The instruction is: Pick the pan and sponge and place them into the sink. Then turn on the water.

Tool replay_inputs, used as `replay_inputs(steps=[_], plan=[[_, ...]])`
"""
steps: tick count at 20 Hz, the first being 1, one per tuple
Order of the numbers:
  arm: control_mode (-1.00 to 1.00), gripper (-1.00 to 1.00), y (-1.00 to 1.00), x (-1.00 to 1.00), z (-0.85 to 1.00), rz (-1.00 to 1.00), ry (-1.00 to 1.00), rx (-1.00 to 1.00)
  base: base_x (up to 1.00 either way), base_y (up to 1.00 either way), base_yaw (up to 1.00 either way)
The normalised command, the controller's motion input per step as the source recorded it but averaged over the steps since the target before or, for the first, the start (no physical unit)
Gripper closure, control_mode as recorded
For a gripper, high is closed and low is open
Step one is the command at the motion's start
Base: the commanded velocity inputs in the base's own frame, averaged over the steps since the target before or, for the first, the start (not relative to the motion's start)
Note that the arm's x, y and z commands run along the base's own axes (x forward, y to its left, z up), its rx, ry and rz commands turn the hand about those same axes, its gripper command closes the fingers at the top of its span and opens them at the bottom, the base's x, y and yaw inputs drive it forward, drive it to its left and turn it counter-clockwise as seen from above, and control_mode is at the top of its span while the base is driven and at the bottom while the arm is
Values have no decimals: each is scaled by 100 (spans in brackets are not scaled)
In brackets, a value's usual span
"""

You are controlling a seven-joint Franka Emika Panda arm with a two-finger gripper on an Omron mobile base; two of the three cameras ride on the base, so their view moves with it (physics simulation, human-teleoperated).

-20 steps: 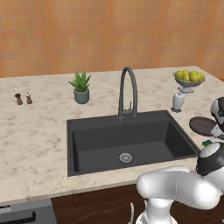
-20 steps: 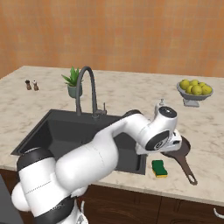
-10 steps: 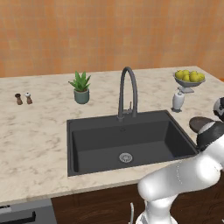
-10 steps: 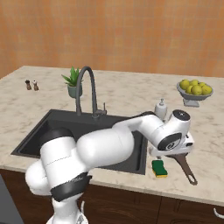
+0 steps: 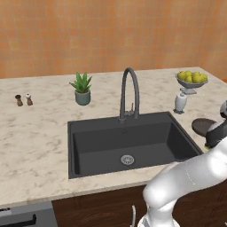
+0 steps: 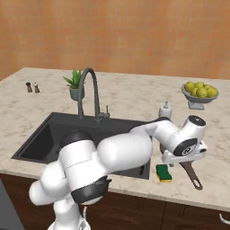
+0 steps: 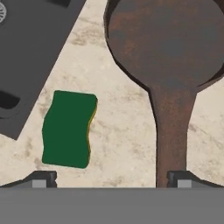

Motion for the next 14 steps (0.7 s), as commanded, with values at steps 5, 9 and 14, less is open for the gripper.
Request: replay_inputs(steps=[5,9,14], plan=[[-100,-100,-12,0,-7,11,0,0,0,0,0],[-100,-100,-1,-6,-46,8,-1,0,0,0,0],[-100,-100,-13,-1,-14,3,-6,0,0,0,0]])
